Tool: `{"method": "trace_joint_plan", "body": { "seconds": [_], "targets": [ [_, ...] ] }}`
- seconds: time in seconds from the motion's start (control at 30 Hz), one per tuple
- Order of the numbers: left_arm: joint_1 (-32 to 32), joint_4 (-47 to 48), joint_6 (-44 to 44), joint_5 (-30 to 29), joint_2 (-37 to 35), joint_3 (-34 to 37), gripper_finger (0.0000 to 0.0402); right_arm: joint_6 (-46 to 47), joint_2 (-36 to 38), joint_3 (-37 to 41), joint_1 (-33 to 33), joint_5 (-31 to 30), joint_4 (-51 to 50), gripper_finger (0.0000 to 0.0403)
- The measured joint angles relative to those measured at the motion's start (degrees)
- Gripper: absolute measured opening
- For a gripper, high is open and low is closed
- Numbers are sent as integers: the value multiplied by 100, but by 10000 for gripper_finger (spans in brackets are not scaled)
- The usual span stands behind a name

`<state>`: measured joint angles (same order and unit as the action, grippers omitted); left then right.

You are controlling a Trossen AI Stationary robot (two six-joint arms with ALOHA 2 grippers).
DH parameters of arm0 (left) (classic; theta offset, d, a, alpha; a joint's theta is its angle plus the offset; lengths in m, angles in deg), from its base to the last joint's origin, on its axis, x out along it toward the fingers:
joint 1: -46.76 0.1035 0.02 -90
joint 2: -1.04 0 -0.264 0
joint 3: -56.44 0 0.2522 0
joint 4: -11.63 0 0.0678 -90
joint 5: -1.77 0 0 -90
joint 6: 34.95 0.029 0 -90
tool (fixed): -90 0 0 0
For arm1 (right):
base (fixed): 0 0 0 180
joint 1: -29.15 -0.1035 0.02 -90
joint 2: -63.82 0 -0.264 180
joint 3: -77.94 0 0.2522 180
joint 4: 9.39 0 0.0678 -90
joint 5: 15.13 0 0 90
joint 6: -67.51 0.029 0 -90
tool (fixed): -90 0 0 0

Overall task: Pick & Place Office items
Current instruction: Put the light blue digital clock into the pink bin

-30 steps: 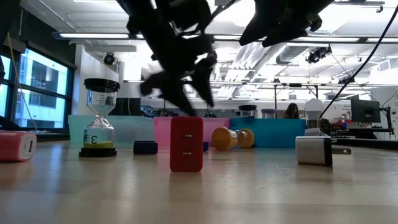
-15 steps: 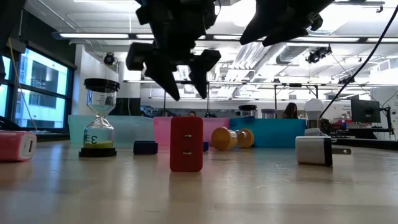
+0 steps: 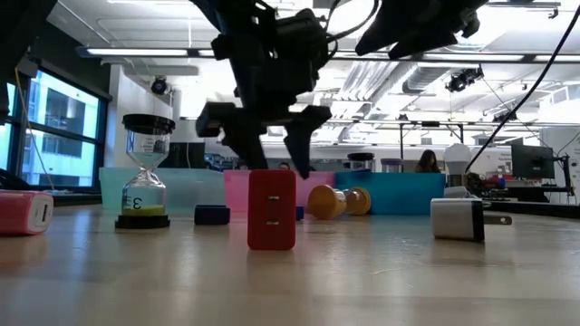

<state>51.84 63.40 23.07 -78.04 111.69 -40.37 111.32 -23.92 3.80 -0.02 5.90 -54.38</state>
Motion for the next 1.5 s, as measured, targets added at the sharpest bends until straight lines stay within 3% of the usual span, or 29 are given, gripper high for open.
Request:
{"method": "trace_joint_plan", "body": {
  "seconds": [0.3, 0.63, 1.5],
  "targets": [
    [0, 1, -257, -595, 96, 12, 264, 8, 0, 2, -52, -46, -62, 389],
    [0, -10, -254, -712, 274, 8, 264, 426, 0, 2, -89, -119, -420, 389],
    [4, -98, -230, -758, 407, 7, 264, 444, 0, 2, -85, -141, -406, 389]
  ]
}}
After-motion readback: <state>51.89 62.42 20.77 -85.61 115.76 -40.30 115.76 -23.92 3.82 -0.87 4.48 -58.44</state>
